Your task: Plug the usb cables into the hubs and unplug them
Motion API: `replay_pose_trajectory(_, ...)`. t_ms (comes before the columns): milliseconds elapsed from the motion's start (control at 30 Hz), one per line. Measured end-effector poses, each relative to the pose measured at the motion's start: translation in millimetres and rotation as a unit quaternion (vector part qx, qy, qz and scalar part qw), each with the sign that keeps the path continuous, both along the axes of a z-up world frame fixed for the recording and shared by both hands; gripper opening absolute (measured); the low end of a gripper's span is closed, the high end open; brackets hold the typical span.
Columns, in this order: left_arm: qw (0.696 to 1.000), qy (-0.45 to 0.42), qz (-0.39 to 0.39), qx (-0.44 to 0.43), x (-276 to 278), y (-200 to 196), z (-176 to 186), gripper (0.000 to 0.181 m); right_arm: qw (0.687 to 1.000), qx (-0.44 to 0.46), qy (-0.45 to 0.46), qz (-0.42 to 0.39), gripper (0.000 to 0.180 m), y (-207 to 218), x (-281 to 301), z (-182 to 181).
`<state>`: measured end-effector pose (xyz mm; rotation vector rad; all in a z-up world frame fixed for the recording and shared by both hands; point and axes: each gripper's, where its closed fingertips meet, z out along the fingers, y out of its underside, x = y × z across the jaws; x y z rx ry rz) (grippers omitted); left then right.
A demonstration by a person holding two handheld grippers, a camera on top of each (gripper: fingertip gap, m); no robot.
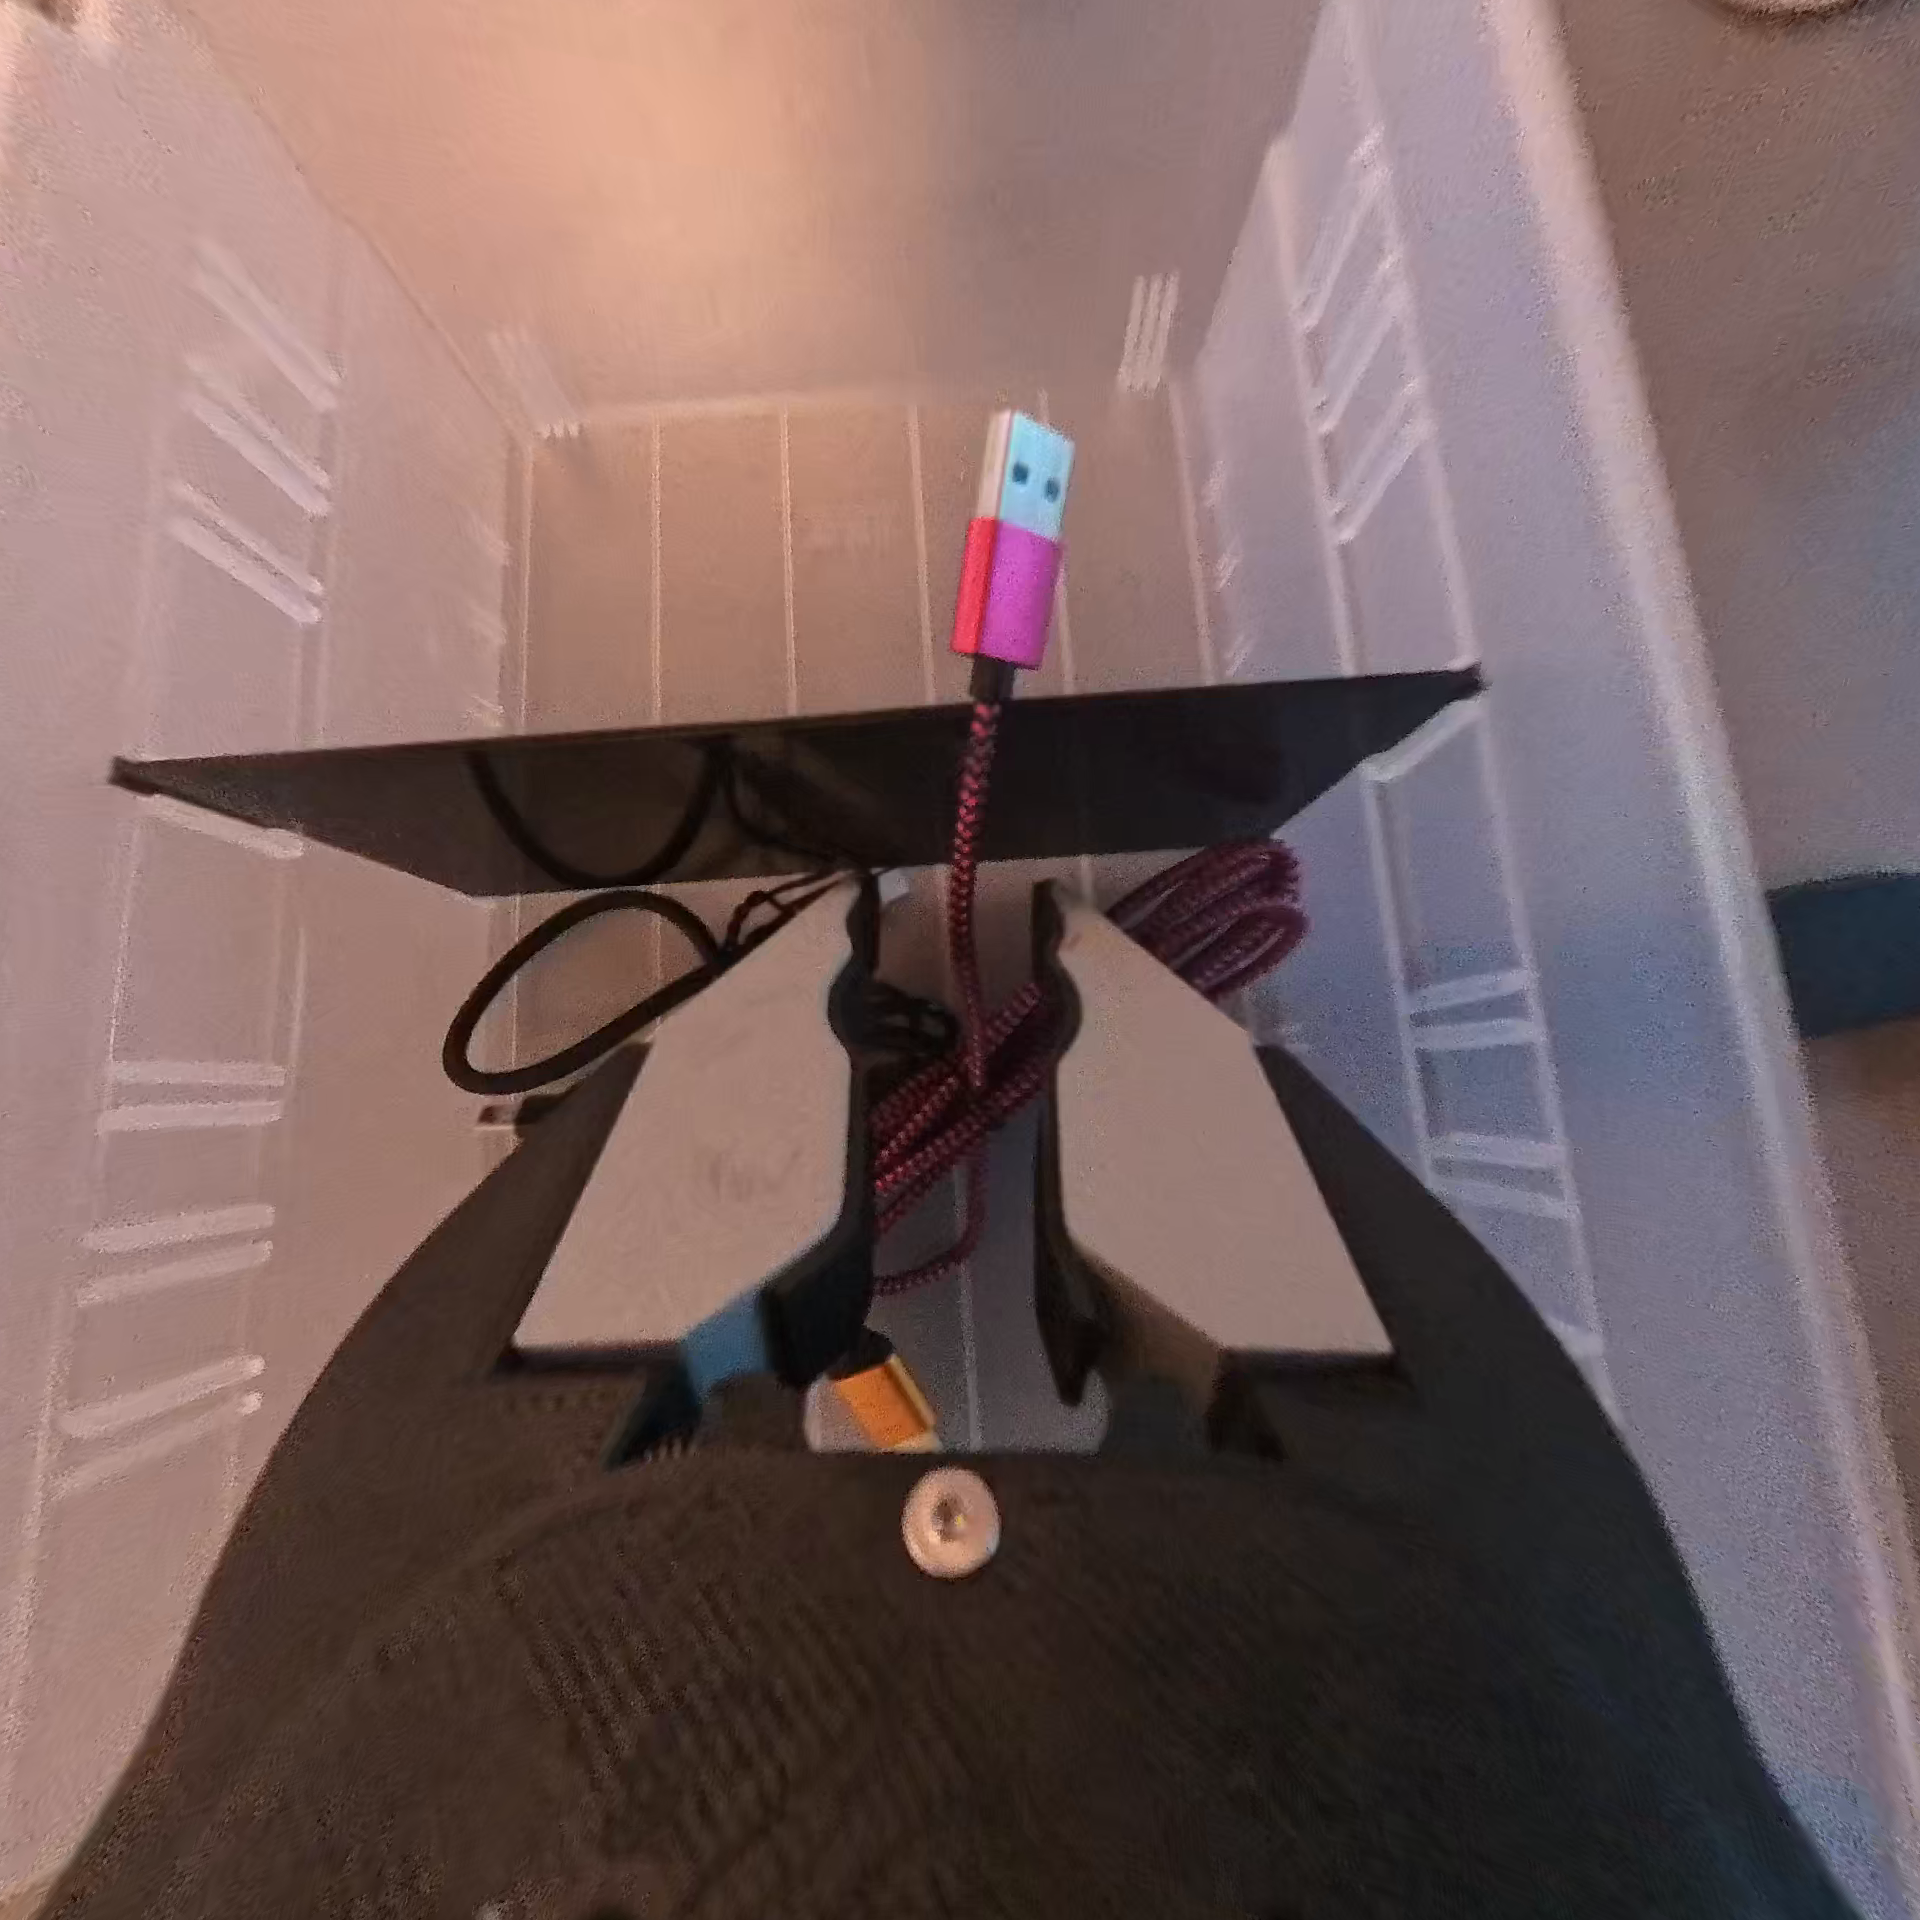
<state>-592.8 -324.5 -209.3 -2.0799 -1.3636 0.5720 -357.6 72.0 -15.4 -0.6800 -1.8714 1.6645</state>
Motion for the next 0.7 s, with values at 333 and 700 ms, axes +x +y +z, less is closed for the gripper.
replay_pose_trajectory(333,0.988,0.142,0.002,-0.054,-3.9,-5.7,98.7,0.000,1.000,0.002,0.002,0.002,0.050,-1.5,4.8,3.6)
replay_pose_trajectory(700,0.941,0.298,-0.159,0.015,69.9,110.4,313.7,0.000,1.000,0.014,0.002,0.011,0.050,-14.2,9.8,1.9)
